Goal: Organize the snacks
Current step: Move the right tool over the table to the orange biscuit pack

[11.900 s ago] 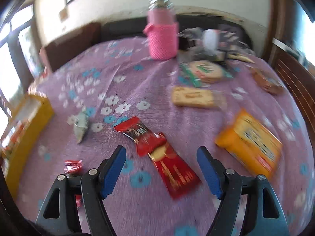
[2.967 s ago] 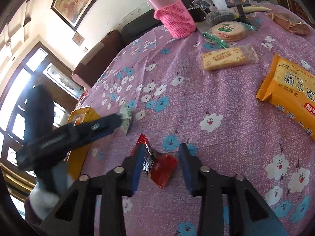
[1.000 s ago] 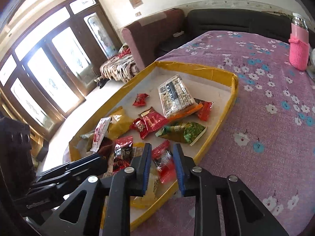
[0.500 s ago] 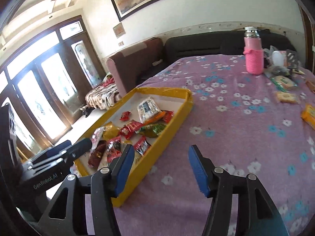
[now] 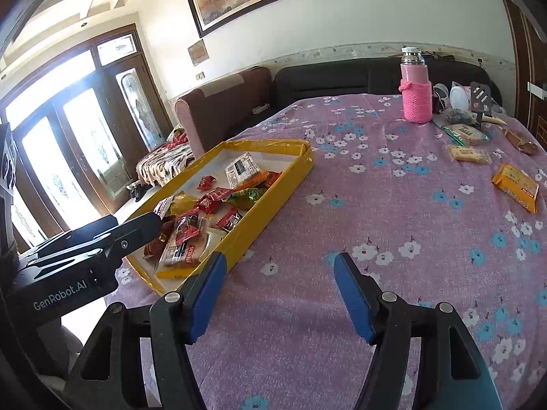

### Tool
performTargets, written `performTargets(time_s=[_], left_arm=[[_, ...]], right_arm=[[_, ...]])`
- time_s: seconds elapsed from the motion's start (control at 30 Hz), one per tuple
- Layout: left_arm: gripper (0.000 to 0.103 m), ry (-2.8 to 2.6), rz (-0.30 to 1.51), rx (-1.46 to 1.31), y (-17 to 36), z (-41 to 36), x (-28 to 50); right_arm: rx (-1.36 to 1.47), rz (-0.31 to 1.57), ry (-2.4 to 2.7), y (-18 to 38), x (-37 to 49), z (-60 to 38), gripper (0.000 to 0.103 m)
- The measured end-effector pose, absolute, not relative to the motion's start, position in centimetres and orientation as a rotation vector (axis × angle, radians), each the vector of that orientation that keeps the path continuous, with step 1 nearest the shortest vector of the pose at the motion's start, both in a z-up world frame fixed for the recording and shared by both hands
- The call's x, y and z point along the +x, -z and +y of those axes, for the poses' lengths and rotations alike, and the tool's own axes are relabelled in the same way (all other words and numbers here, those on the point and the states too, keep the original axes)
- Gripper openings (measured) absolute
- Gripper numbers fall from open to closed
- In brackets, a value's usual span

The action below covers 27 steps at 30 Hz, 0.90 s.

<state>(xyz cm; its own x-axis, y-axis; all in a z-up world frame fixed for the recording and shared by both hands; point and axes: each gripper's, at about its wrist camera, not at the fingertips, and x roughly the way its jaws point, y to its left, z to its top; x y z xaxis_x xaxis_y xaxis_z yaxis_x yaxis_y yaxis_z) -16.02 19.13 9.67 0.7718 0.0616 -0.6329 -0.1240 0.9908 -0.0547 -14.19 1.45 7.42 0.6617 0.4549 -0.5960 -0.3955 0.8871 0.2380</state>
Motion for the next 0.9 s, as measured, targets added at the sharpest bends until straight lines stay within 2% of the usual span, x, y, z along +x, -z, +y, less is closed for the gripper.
performTargets(time_s=[0.3, 0.67, 0.9], left_arm=[[0.080, 0.048, 0.717, -0.147, -8.9, 17.3, -15.5], [0.080, 0.241, 0.737, -0.159, -8.3, 14.4, -13.6], [0.080, 0.294, 0.798, -0.193, -7.1, 13.4, -11.9]], right_arm=[[0.081, 0.749, -0.463, -6.7, -12.8, -1.1, 0.069], [0.362, 0.774, -0.046, -7.4, 0.3, -21.7, 0.072], [0.357, 0.768, 0.153, -6.2, 7.2, -27.4, 0.072]])
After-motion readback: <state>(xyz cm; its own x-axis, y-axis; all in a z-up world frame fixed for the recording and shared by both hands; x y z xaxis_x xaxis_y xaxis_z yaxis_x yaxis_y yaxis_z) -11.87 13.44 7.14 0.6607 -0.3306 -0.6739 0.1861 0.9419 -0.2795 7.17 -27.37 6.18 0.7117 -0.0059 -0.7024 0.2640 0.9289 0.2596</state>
